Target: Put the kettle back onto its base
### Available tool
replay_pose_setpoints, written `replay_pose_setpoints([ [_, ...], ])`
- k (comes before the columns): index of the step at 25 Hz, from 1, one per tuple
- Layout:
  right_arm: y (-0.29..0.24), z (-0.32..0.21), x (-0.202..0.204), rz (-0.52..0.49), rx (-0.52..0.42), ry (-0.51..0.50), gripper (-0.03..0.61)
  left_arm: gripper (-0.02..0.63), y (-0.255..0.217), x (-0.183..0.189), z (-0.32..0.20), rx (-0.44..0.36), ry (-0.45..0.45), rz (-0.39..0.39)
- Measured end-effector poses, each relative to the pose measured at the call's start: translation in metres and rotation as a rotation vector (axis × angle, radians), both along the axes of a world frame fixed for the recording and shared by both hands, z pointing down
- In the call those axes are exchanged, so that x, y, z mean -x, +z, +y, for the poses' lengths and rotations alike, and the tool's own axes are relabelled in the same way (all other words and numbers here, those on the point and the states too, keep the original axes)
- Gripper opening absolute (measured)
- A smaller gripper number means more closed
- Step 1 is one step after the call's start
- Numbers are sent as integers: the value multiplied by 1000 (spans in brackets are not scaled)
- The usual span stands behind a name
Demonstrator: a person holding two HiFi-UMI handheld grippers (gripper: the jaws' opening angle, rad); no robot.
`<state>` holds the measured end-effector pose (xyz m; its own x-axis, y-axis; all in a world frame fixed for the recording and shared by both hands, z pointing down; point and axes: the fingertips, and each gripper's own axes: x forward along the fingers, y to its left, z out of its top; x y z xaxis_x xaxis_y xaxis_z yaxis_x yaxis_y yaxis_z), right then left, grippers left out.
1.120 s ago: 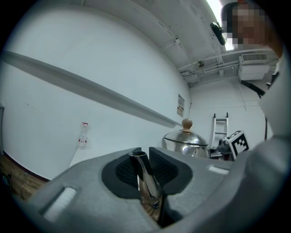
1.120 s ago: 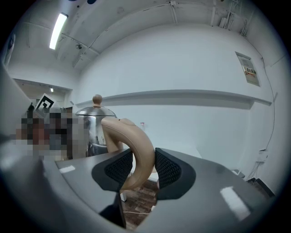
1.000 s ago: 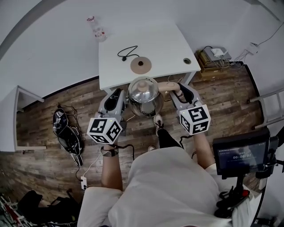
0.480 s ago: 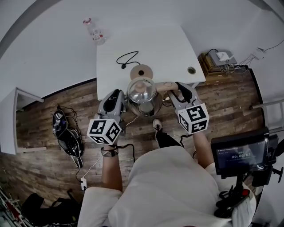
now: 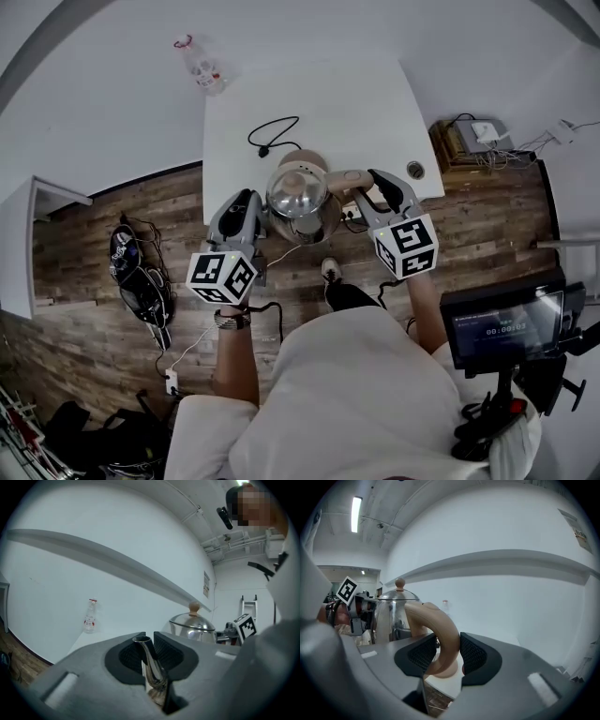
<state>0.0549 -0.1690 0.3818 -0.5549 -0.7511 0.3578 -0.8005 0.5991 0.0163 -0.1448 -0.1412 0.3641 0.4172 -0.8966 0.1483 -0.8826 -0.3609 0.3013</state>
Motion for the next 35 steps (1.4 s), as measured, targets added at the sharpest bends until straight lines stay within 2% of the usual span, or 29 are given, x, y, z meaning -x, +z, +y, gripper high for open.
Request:
replay_pose_setpoints([
  [3,12,-36,6,1,24,-26,160,60,12,5,-30,22,-24,0],
  [14,25,-45,23,16,21,-111,160,60,25,16,-18,29,-106,-11],
  [20,63,-100,38,41,59,-149,160,60,63,27,-62,86,-143,-14],
  [28,101,-130,41,75,87,-167,158,58,98,26,-84,130,-159,-28],
  [35,143,-166,38,112,116,-181,156,55,143,17,-112,200,-158,-65],
])
